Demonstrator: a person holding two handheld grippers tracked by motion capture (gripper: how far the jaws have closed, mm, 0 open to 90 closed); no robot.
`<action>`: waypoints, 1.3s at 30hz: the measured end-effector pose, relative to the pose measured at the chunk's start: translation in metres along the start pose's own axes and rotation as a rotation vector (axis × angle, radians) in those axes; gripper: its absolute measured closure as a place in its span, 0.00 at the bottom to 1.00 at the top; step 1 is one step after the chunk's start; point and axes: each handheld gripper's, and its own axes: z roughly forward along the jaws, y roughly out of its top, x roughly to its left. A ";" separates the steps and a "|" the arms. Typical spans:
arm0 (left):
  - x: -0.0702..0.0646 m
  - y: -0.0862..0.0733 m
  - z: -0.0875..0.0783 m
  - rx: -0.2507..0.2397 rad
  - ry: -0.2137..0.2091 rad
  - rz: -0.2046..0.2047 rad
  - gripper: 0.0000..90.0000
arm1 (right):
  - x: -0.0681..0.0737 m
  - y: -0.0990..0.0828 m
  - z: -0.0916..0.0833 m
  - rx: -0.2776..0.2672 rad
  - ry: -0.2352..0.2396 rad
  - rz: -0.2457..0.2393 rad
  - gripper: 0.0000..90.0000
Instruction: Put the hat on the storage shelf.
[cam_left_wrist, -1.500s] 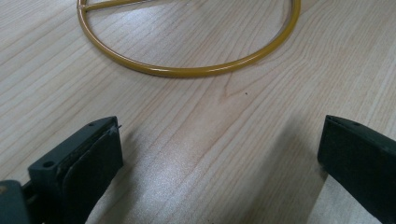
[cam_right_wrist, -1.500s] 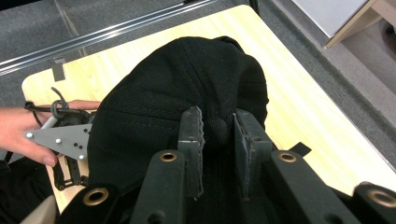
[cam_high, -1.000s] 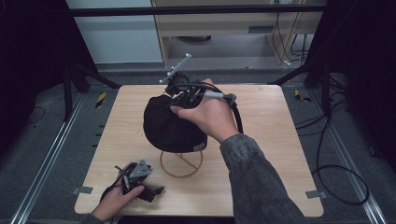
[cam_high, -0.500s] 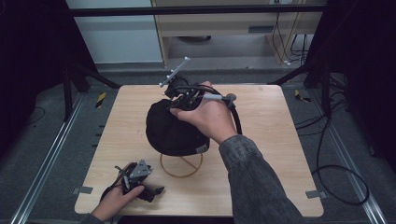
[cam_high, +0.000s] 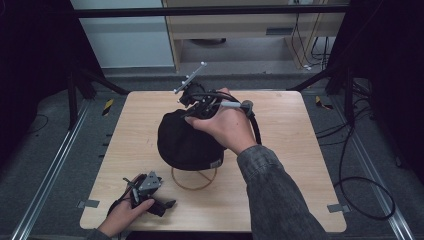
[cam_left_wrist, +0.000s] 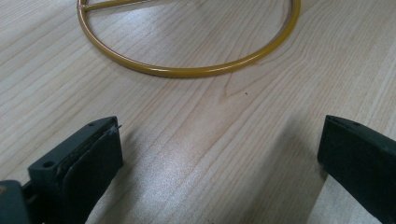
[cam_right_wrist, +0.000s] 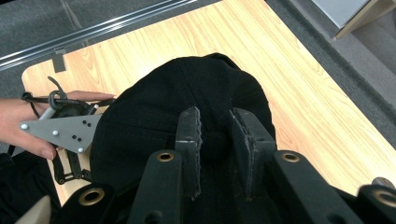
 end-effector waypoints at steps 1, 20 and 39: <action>0.000 0.000 0.000 0.000 0.000 0.000 0.00 | 0.000 0.000 0.000 0.001 0.001 0.003 0.81; 0.000 0.000 0.000 0.000 0.000 0.000 0.00 | -0.005 -0.010 -0.016 -0.064 -0.004 0.032 0.75; 0.000 0.000 0.000 0.000 0.000 0.000 0.00 | -0.019 -0.041 -0.045 -0.122 -0.047 0.112 0.62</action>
